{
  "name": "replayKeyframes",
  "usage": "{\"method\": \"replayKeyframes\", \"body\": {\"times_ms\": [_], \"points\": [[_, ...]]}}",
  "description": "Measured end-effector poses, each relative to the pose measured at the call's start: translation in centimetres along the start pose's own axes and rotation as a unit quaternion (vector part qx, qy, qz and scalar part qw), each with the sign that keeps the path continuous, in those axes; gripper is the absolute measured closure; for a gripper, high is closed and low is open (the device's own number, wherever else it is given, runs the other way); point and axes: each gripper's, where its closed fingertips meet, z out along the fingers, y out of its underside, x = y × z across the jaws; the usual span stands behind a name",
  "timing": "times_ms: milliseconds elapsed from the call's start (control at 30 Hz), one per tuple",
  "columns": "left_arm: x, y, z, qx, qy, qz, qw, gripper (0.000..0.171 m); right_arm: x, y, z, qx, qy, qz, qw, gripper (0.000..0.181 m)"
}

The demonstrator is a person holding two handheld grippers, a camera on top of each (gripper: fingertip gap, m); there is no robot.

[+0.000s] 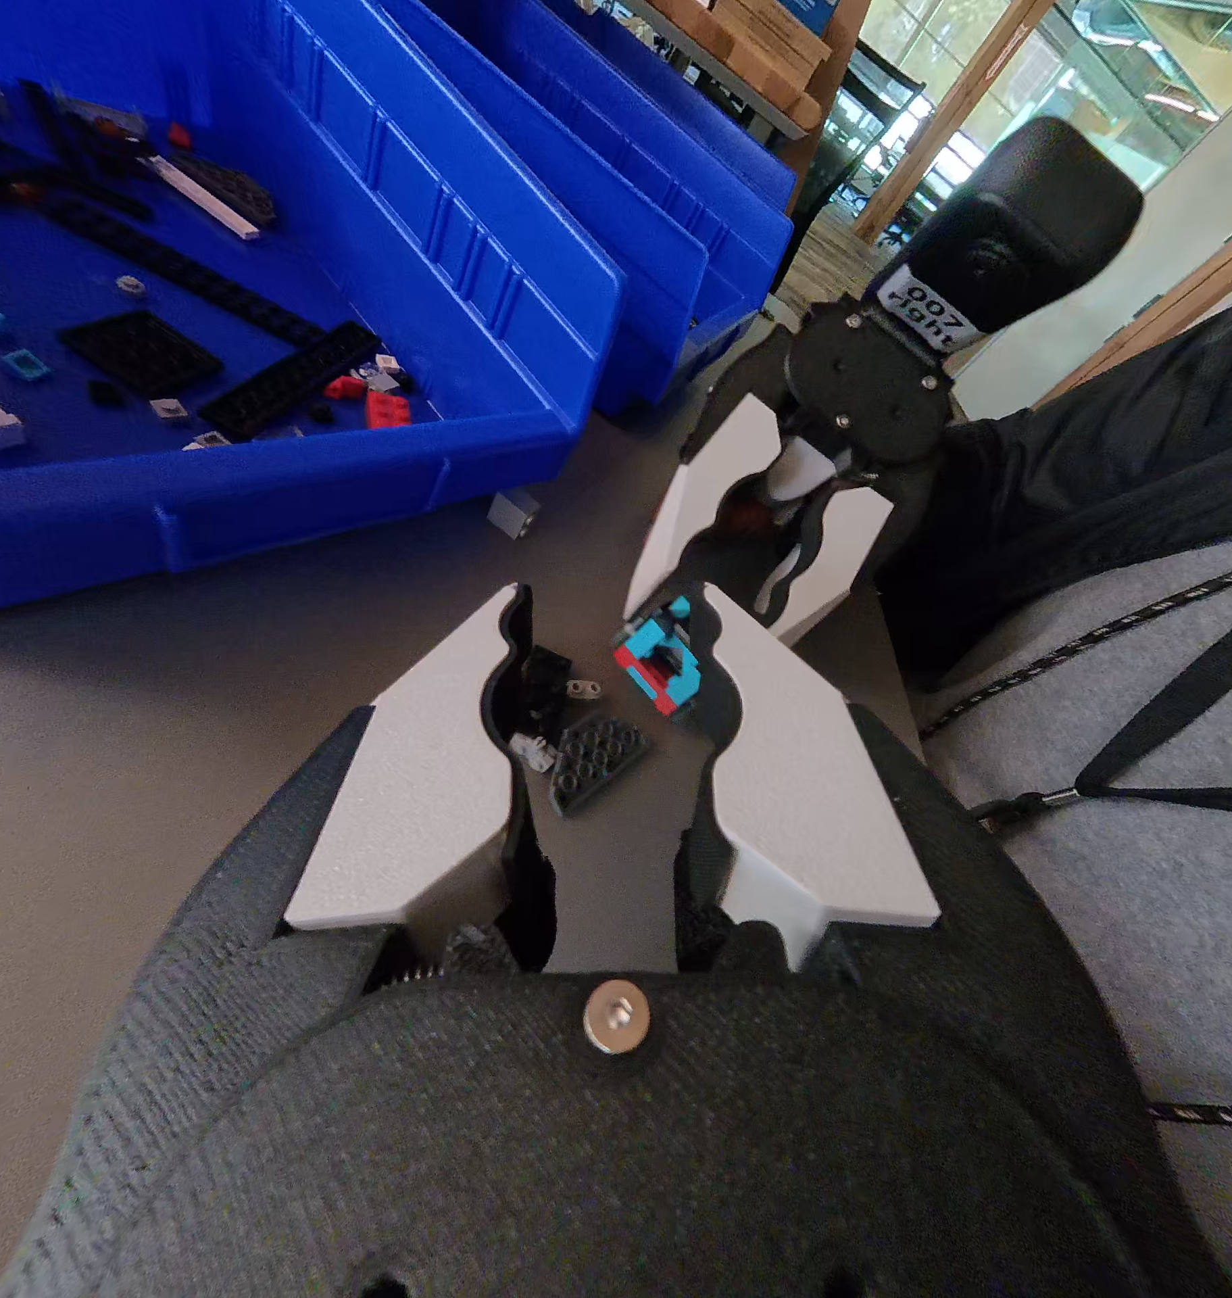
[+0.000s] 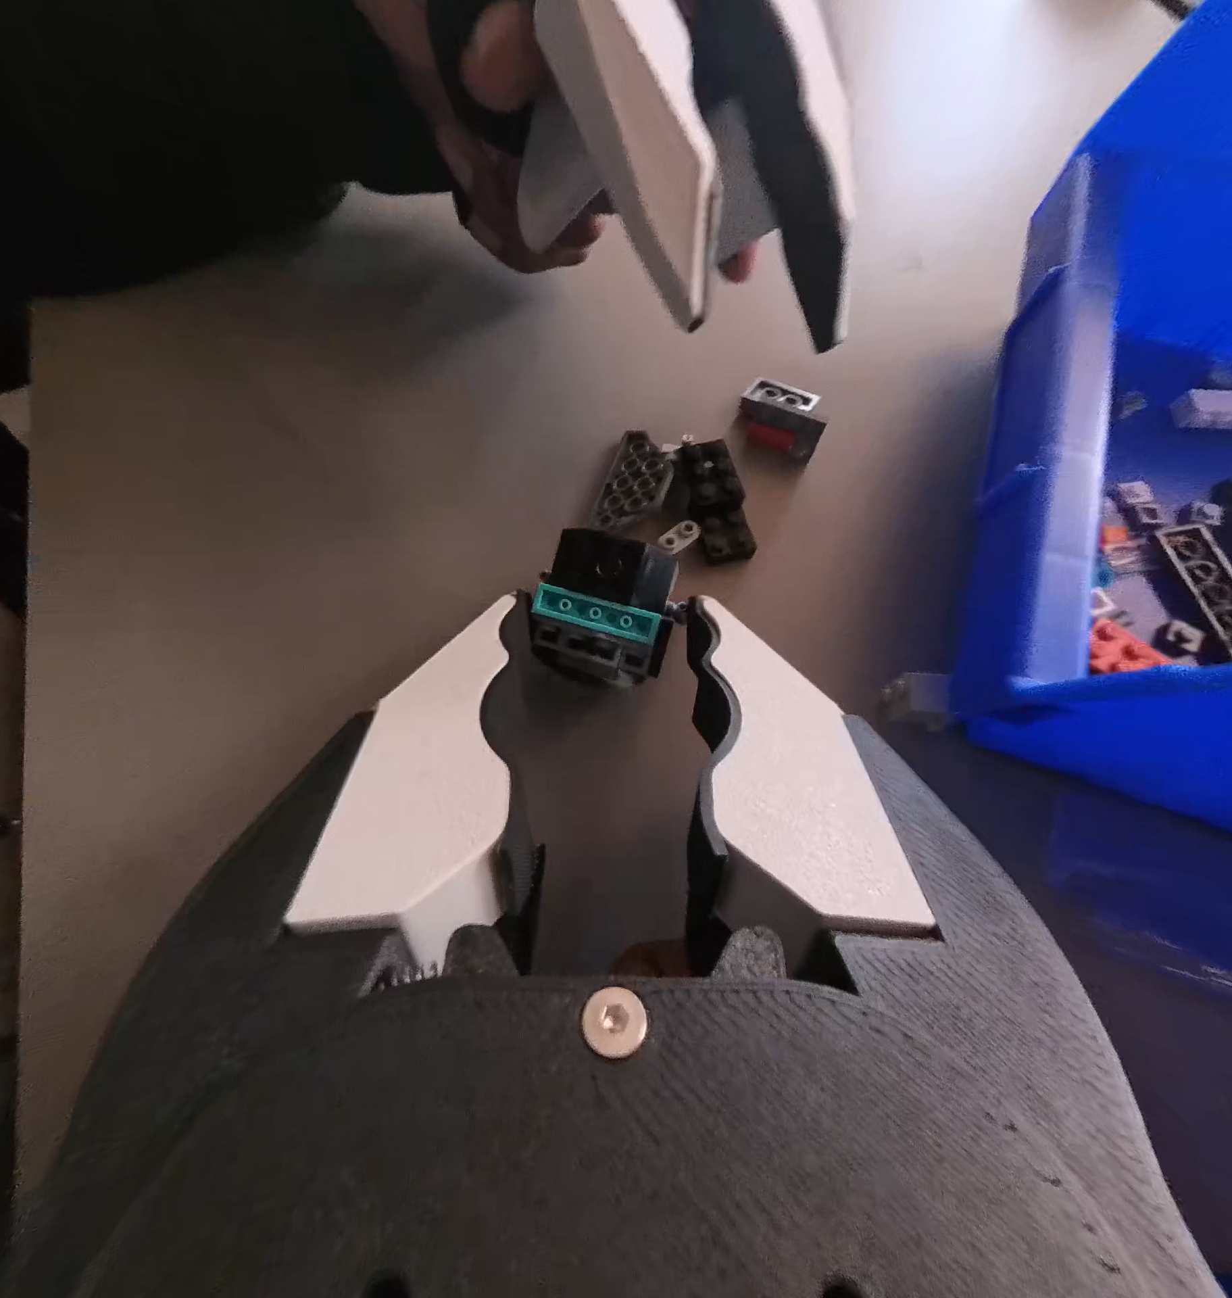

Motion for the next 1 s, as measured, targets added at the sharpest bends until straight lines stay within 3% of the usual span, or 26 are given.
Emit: {"method": "replayKeyframes", "body": {"times_ms": [167,400,567,633,800,867,1000], "points": [[0.8,-0.1,0.4,0.003,0.027,-0.046,0.999,0.125,1.7,-1.5,-0.9,0.058,0.034,-0.008,0.998,0.136],[2.5,-2.0,0.5,0.068,0.125,-0.18,0.973,0.122,1.5,-5.6,-3.1,0.199,0.094,-0.142,0.965,0.135],[2.2,-0.4,2.1,0.017,0.065,-0.153,0.986,0.1,2.6,-5.2,-2.4,0.152,0.169,-0.201,0.953,0.136],[2.3,-0.1,2.7,0.007,0.047,-0.14,0.989,0.099,2.7,-4.8,-1.8,0.125,0.192,-0.238,0.944,0.135],[1.5,0.4,3.3,-0.01,-0.019,-0.071,0.997,0.121,2.6,-4.6,-1.3,0.094,0.229,-0.302,0.921,0.135],[1.6,0.1,3.3,0.0,-0.019,-0.058,0.998,0.134,2.5,-4.6,-1.2,0.092,0.234,-0.312,0.916,0.135],[1.9,-0.7,2.8,0.033,0.016,-0.066,0.997,0.135,2.5,-5.3,-1.8,0.128,0.228,-0.285,0.922,0.136]]}}
